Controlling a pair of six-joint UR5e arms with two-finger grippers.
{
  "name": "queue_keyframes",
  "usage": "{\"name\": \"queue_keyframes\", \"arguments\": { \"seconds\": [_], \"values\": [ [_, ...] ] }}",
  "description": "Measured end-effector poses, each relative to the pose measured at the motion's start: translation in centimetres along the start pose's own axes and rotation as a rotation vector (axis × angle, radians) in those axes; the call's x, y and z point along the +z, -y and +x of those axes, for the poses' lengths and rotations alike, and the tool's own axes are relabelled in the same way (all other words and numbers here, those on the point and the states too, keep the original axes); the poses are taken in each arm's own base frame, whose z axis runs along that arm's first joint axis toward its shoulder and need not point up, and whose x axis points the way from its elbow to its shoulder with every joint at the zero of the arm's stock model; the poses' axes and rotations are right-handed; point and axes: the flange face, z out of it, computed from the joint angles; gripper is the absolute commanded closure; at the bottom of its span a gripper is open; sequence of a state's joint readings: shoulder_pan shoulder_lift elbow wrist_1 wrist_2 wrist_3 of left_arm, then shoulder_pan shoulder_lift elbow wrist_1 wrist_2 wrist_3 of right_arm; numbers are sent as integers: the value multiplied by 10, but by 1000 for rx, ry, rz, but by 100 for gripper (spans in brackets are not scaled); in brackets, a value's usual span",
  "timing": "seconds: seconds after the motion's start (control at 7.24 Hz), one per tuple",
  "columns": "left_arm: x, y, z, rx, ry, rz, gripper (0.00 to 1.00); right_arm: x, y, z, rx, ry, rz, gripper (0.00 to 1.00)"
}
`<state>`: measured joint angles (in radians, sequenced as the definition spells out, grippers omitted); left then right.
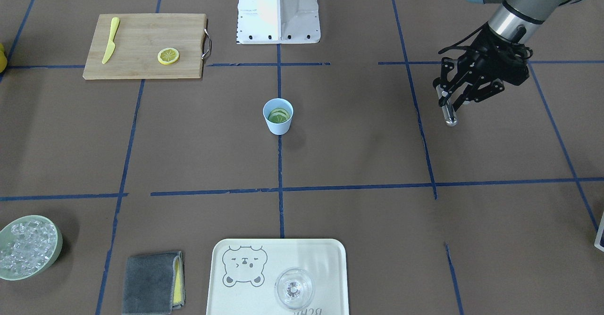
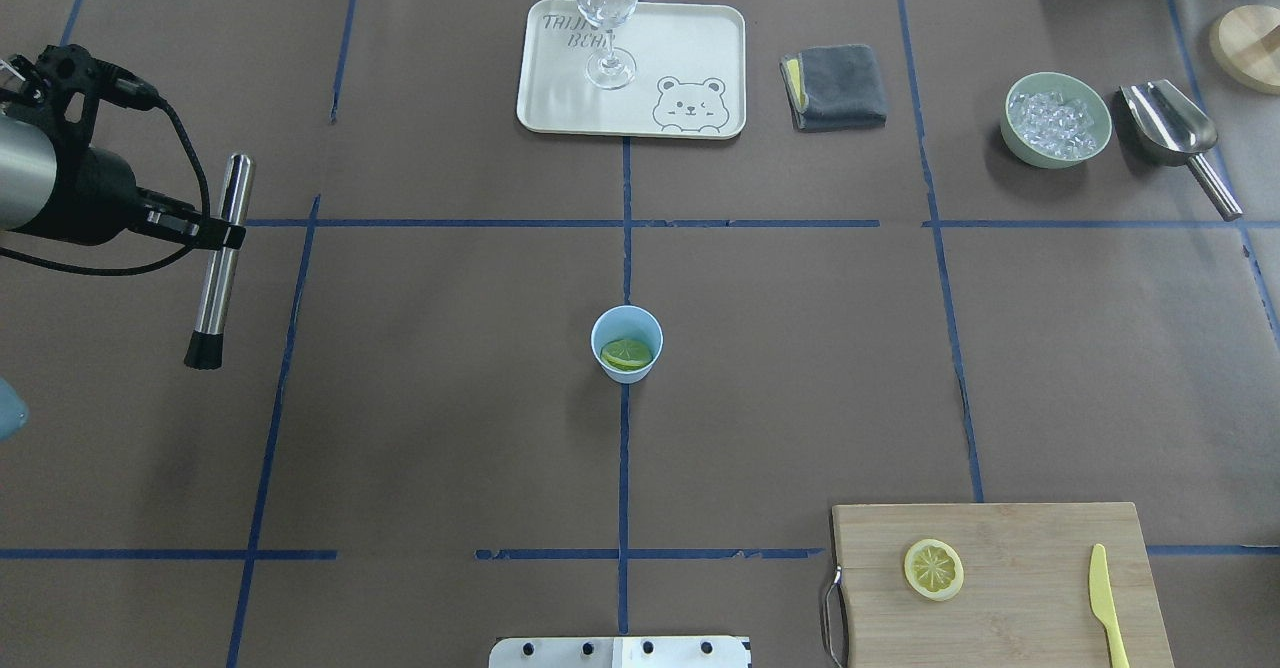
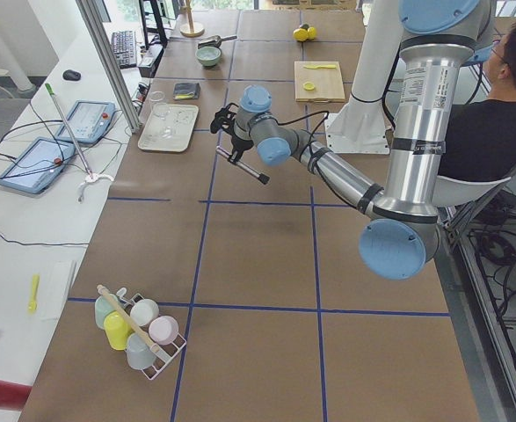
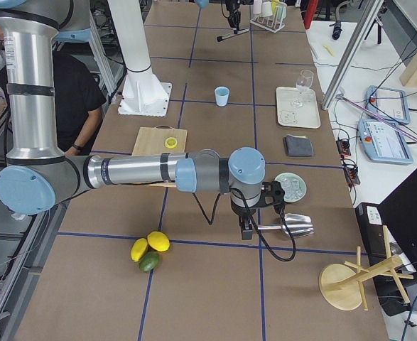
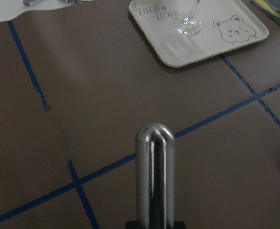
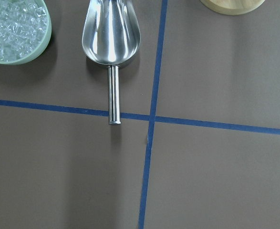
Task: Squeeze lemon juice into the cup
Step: 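Set the steel rod down on the table and release it with the left gripper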
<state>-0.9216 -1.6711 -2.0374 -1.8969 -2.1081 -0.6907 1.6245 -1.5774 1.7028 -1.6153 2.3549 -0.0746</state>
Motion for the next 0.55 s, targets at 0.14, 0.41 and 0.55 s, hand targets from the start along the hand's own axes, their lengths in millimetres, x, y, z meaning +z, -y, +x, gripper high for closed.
{"name": "queue_keyframes", "arguments": {
  "seconds": [0.14,0.41,0.55],
  "values": [
    [9,-5,-11,-78,55,-81,100,0,-1,0,2,0,-1,0],
    [55,-14,-51,-206,174,-236,100,1,-1,1,6,2,-3,0],
    [86,-19,-77,-254,225,-299,100,1,0,1,5,3,-2,0]
  ]
}}
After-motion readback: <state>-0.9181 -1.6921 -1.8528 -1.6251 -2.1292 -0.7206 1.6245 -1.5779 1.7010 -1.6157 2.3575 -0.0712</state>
